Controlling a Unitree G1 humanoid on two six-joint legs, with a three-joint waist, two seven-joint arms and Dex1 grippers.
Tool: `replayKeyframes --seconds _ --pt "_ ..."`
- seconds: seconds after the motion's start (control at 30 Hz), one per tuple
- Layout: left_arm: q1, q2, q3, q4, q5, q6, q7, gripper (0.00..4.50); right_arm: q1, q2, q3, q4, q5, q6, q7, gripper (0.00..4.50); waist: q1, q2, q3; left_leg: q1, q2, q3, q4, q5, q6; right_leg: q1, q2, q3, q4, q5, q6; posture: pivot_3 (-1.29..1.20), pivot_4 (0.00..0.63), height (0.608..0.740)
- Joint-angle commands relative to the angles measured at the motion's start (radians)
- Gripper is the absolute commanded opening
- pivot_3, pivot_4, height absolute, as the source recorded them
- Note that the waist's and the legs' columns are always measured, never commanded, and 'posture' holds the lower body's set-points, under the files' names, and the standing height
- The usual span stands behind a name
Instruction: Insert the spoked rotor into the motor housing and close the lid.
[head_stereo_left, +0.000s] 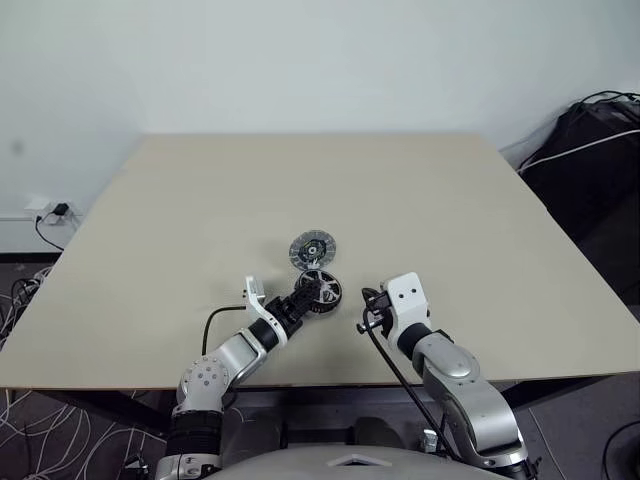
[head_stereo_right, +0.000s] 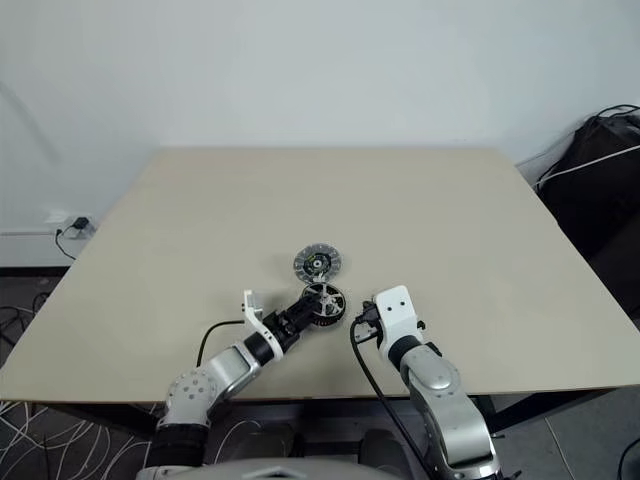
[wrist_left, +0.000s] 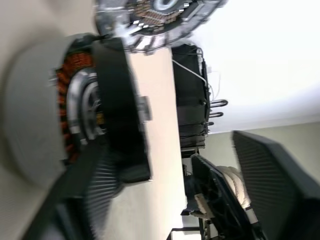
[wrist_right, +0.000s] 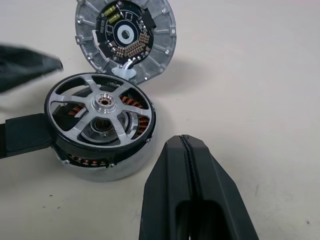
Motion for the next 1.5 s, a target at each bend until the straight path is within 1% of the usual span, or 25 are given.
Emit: replayKeyframes --seconds 0.03,0.13,0.23,0.4,0.53,0.67,0.7,0.73,0.77,0.87,0.97,1.13,1.17,1.3,1.5 --pt "0.024 -0.029 0.014 -0.074 -0.003 -0.015 0.003 4.47 -0.007 0.001 -0.013 -0.042 0.006 -0.017 -0.005 0.0 -0.003 0.0 0.0 0.0 0.0 0.0 0.0 0.0 0.0 0.0 -0.002 0.0 0.0 0.0 0.0 0.0 0.0 0.74" --pt "0.054 -0.007 0.029 -0.131 -0.013 -0.014 -0.006 4.47 -0.011 0.003 -0.009 -0.036 0.006 -0.018 -0.004 0.0 -0.013 0.0 0.0 0.0 0.0 0.0 0.0 0.0 0.0 -0.001 -0.003 0.0 0.0 0.0 0.0 0.0 0.0 0.74" --pt "0.074 0.005 0.038 -0.164 -0.001 -0.021 -0.015 4.47 -0.018 0.006 -0.005 -0.03 0.007 -0.02 -0.001 0.0 -0.011 0.0 0.0 -0.003 0.0 0.0 -0.001 0.0 0.0 -0.004 -0.003 0.0 0.0 -0.001 -0.001 0.0 0.0 0.74" --pt "0.096 0.008 0.039 -0.21 0.046 -0.102 -0.06 4.47 -0.026 0.006 0.0 -0.022 0.007 -0.021 0.004 0.0 -0.01 0.0 0.0 -0.004 0.0 0.0 -0.002 0.0 0.0 -0.005 0.001 0.0 0.0 -0.001 -0.001 0.0 0.0 0.74" --pt "0.139 0.03 -0.005 -0.248 0.182 -0.237 -0.126 4.47 -0.027 0.005 0.0 -0.019 0.008 -0.023 0.006 0.0 -0.012 0.0 0.0 -0.004 0.0 0.001 -0.002 0.0 0.0 -0.005 0.0 0.001 0.0 -0.001 -0.001 0.0 0.0 0.74" --pt "0.193 0.082 -0.097 -0.239 0.486 -0.536 -0.175 4.47 -0.034 0.004 0.007 -0.007 0.008 -0.027 0.014 0.0 -0.01 0.0 0.0 -0.004 0.0 0.001 -0.002 0.0 0.0 -0.005 0.0 0.001 -0.001 -0.001 -0.001 0.0 0.0 0.74" --pt "0.204 0.083 -0.102 -0.229 0.521 -0.593 -0.185 4.19 -0.04 0.003 0.013 0.0 0.008 -0.028 0.019 0.0 -0.01 0.0 0.0 -0.004 0.0 0.002 -0.002 0.0 0.0 -0.005 -0.001 0.001 -0.001 -0.001 -0.002 0.0 0.0 0.74" --pt "0.211 0.086 -0.106 -0.222 0.542 -0.627 -0.194 4.09 -0.045 0.003 0.018 0.007 0.007 -0.029 0.023 0.0 -0.01 0.001 0.0 -0.004 0.0 0.002 -0.002 0.0 0.0 -0.005 -0.001 0.001 -0.001 -0.001 -0.002 0.0 0.0 0.74" --pt "0.221 0.098 -0.113 -0.211 0.572 -0.668 -0.21 3.89 -0.055 0.004 0.029 0.02 0.004 -0.032 0.028 0.0 -0.01 0.001 0.0 -0.004 0.0 0.002 -0.002 0.0 0.0 -0.005 -0.002 0.001 -0.001 -0.001 -0.002 0.0 0.0 0.74" --pt "0.24 0.13 -0.132 -0.187 0.641 -0.745 -0.242 2.94 -0.086 0.011 0.056 0.068 -0.002 -0.043 0.041 0.0 -0.011 0.001 0.001 -0.004 0.0 0.002 -0.003 0.0 0.0 -0.005 -0.004 0.001 -0.001 -0.001 -0.002 0.0 0.0 0.74" --pt "0.262 0.191 -0.172 -0.149 0.756 -0.86 -0.28 1.91 -0.133 0.017 0.099 0.139 -0.015 -0.059 0.06 0.0 -0.013 0.001 0.001 -0.004 0.0 0.001 -0.003 0.0 0.0 -0.005 -0.004 0.001 -0.001 -0.001 -0.002 0.0 0.0 0.74" --pt "0.293 0.249 -0.21 -0.102 0.861 -1.007 -0.313 0.25 -0.221 0.03 0.159 0.243 -0.032 -0.086 0.098 0.0 -0.012 0.003 0.001 -0.004 0.0 0.001 -0.003 0.0 0.0 -0.006 -0.003 0.001 0.0 -0.001 -0.002 0.0 0.0 0.74" --pt "0.299 0.251 -0.213 -0.094 0.874 -1.038 -0.312 0.05 -0.242 0.034 0.168 0.266 -0.036 -0.092 0.103 0.0 -0.012 0.003 0.002 -0.004 0.0 0.001 -0.003 0.0 0.0 -0.006 -0.003 0.001 0.0 -0.001 -0.002 0.0 0.0 0.74" --pt "0.322 0.279 -0.241 -0.084 0.917 -1.107 -0.331 0.05 -0.336 0.06 0.18 0.351 -0.042 -0.117 0.12 0.0 -0.013 0.003 0.002 -0.004 0.0 0.001 -0.003 0.0 0.0 -0.006 -0.001 0.001 0.0 -0.001 -0.002 0.0 0.0 0.74" --pt "0.338 0.287 -0.263 -0.1 0.882 -1.087 -0.371 0.05 -0.397 0.074 0.194 0.469 -0.051 -0.14 0.148 0.0 -0.012 0.004 0.001 -0.004 0.0 0.001 -0.004 0.0 0.0 -0.006 0.001 0.0 0.0 0.0 -0.002 0.0 0.0 0.74"
